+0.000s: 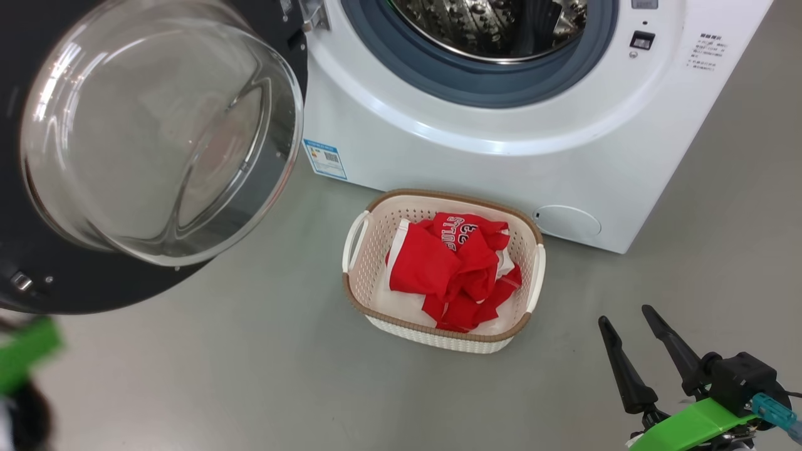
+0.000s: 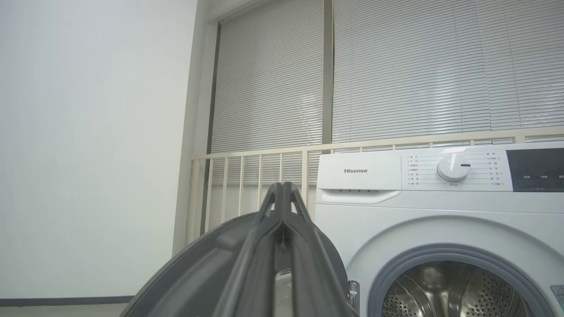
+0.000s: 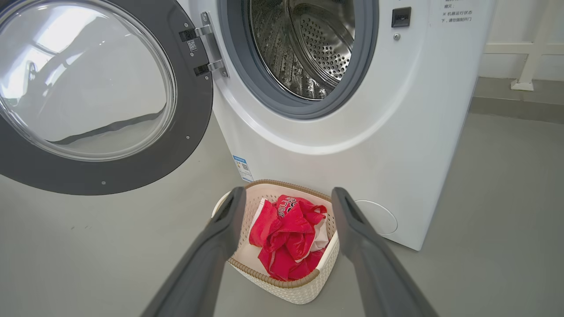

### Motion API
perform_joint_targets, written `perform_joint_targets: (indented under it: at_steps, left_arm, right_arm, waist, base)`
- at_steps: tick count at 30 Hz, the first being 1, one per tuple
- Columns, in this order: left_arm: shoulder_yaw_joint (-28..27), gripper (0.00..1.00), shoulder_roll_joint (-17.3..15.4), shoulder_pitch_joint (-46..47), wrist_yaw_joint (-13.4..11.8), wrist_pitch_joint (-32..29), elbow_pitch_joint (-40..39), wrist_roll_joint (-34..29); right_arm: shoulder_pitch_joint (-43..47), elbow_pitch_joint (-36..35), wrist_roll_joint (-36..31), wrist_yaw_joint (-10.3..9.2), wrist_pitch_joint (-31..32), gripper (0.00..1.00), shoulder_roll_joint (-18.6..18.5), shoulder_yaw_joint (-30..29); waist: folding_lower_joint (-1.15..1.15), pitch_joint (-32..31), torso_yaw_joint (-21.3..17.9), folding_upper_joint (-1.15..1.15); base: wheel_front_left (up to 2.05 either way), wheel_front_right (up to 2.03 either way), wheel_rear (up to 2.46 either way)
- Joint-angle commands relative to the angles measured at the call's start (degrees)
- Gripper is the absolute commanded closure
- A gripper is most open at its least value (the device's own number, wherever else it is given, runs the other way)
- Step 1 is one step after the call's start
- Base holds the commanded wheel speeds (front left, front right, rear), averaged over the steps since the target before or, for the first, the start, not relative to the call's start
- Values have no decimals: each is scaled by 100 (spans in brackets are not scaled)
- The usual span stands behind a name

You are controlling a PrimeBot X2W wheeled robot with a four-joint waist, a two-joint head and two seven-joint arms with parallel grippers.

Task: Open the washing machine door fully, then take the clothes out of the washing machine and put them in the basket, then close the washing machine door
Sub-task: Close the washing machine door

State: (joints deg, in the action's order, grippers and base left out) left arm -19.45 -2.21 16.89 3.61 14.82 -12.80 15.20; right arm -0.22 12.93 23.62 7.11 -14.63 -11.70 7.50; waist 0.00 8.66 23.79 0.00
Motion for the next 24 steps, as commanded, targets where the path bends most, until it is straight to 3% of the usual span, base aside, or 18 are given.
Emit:
perform_joint_targets:
  at_steps: [1,9,15,24]
  left_arm:
    - [-276,100,-221,253,49,18,-107,-2]
    - [-1039,100,-1017,1701,350,18,948,175]
    - [-1159,100,-1487,2514,378,-66,2644,740]
    - [-1538,100,-2400,3569,384,-1417,5055,1916]
  right_arm:
    - [-147,-151,-58,37,-37,0,-90,86]
    - [-189,-186,-59,37,-37,0,-105,29]
    - [-198,-195,-74,37,-37,0,-86,20]
    - [-247,-187,-69,37,-37,0,-73,82]
  waist:
    - [0,57,-9,0]
    - [0,195,-23,0]
    - [0,243,-9,0]
    - [0,326,-34,0]
  base:
    - [0,0,0]
    - [0,0,0]
    - [0,0,0]
    - [0,0,0]
